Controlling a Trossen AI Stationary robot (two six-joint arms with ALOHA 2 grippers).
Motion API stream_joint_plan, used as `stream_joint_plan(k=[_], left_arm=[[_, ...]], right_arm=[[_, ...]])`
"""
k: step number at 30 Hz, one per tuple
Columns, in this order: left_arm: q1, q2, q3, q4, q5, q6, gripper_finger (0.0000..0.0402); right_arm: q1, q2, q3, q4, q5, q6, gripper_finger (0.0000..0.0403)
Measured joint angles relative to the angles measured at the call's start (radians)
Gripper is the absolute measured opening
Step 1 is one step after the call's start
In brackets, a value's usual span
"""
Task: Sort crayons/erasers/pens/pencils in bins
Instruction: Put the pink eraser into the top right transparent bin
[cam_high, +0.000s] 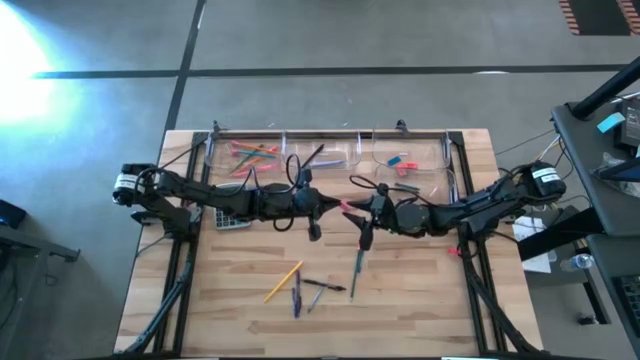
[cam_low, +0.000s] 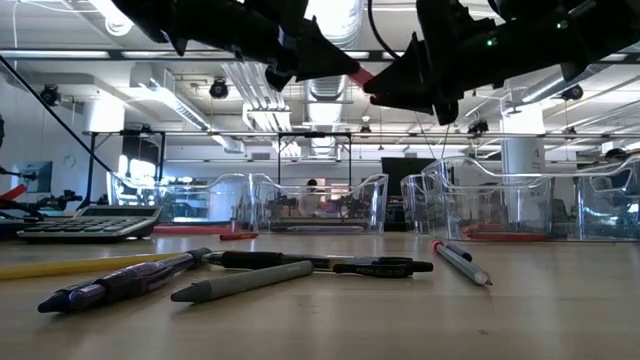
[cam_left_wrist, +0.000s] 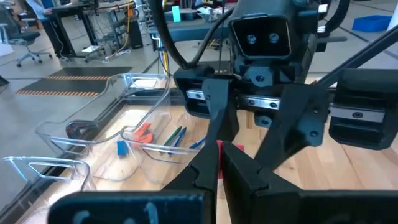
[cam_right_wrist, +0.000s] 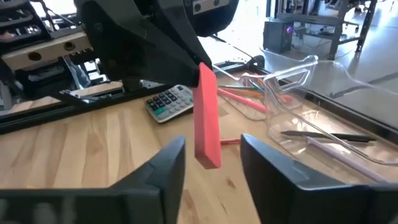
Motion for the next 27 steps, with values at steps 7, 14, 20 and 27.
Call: stream_joint_plan(k=[7,14,20,27], left_arm=[[0.000,0.000,0.000,-0.001,0.000,0.000,0.0000],[0.000,-0.006,0.000,-0.011,0.000,0.025,0.0005],[0.000,-0.053,0.002,-0.090,-0.018,0.030,0.0076],[0.001,-0.110,-0.004,-0.085,-0.080,0.027,0.0166]], right_arm=[[0.000,-0.006,0.000,0.003,-0.020,-0.013,0.0055],[0.000,-0.012,0.000,-0.003,-0.023,-0.046,0.0016],[-0.003,-0.126,0.010,-0.192,0.056,-0.057,0.0014],[-0.047,-0.350,0.063,-0.808,0.474,0.071,0.0014]])
